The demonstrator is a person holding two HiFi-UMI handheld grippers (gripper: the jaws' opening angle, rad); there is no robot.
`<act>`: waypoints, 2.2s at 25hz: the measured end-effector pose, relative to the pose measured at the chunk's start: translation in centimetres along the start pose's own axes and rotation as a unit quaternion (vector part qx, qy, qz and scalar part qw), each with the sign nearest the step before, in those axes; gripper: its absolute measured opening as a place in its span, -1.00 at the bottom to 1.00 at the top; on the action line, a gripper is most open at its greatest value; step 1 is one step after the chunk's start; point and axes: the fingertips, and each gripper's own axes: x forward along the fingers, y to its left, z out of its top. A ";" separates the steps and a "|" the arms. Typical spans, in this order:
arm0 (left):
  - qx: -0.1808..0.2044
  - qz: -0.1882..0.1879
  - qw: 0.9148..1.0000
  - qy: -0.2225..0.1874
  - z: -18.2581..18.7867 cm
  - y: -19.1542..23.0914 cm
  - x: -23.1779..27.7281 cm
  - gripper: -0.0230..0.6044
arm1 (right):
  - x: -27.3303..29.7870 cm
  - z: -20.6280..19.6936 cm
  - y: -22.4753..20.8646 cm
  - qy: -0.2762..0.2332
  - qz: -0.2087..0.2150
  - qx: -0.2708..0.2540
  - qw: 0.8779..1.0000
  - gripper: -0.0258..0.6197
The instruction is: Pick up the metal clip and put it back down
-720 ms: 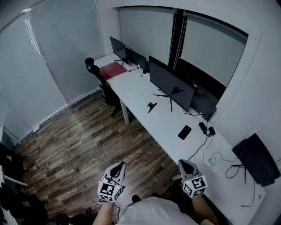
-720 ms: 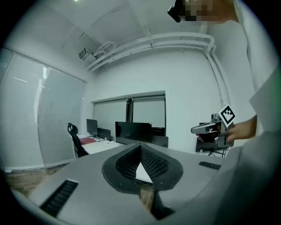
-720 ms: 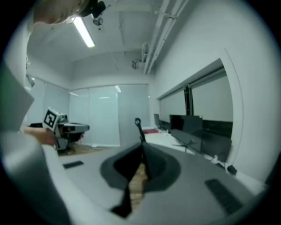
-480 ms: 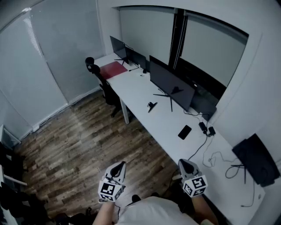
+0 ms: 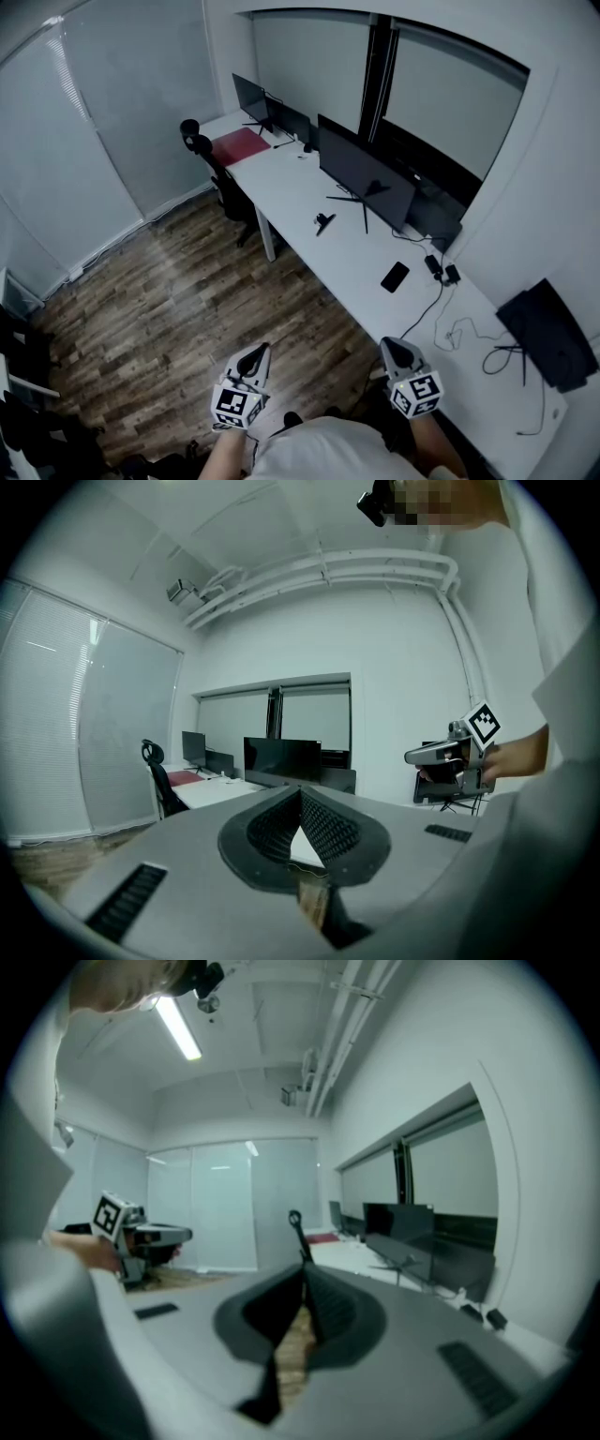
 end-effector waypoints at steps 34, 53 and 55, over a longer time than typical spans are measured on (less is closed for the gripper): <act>-0.025 -0.021 0.999 0.023 -3.4 6.1 -2.7 -0.83 | 3.9 -1.9 5.5 0.032 -0.019 0.005 0.999 -0.82; -0.021 -0.022 0.998 0.050 -2.4 10.3 11.6 -0.83 | 16.9 -0.6 -4.5 0.050 0.000 0.020 0.999 -0.82; -0.022 -0.020 0.998 0.054 -2.2 10.6 13.4 -0.83 | 18.3 -0.5 -5.7 0.054 0.006 0.018 0.998 -0.82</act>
